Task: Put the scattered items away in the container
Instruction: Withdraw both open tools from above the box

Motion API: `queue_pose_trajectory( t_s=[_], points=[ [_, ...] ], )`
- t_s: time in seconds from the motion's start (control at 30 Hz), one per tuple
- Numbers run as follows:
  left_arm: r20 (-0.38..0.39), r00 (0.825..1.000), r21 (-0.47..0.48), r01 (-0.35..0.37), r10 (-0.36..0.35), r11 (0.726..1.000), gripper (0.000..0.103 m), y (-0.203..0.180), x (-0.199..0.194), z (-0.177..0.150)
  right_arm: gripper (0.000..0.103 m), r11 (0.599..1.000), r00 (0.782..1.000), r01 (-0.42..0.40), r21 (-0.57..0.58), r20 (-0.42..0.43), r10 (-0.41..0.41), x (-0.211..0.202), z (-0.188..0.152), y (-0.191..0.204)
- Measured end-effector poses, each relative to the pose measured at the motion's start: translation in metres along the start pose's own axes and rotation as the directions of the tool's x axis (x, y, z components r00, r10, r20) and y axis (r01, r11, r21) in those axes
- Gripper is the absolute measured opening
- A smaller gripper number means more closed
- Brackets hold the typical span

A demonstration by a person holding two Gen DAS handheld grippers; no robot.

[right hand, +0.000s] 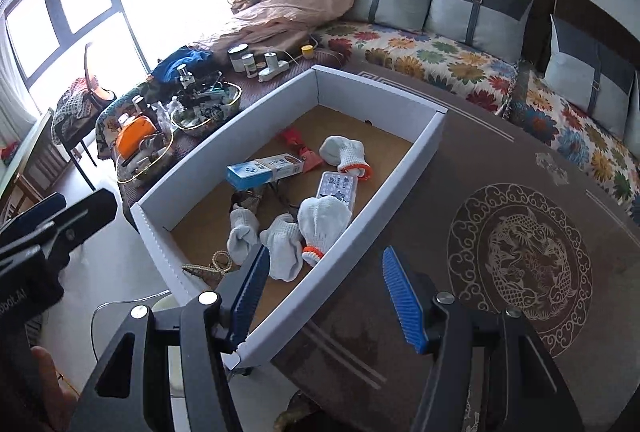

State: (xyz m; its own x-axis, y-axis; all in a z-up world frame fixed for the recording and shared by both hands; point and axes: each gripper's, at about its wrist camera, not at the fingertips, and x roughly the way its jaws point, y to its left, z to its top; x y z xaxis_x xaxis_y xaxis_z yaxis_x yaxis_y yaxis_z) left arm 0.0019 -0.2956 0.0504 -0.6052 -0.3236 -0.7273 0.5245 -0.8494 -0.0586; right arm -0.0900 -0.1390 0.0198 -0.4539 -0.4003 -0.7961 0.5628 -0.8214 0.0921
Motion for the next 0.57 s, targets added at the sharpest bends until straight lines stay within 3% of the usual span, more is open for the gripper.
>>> queue_pose_trajectory(
  t_s=[0.3, 0.4, 0.5, 0.57],
  points=[
    [0.014, 1.0, -0.021, 0.002, -0.001, 1.0, 0.097, 0.006, -0.015, 0.007, 0.06, 1.0, 1.0, -0.005, 0.002, 0.007, 0.005, -0.004, -0.005, -0.001],
    [-0.011, 1.0, 0.001, 0.017, -0.017, 1.0, 0.103, 0.002, -0.016, 0.01, 0.06, 1.0, 1.0, -0.007, 0.002, 0.009, 0.007, -0.005, -0.006, -0.002],
    [0.03, 0.999, 0.006, -0.025, 0.025, 1.0, 0.103, -0.003, -0.025, 0.007, 0.06, 1.0, 1.0, -0.009, 0.004, 0.013, 0.009, -0.006, -0.007, -0.002],
    [0.04, 0.999, -0.014, 0.016, -0.016, 1.0, 0.103, -0.001, -0.027, 0.007, 0.06, 1.0, 1.0, -0.01, 0.007, 0.024, 0.01, -0.008, -0.007, -0.003]
  ],
)
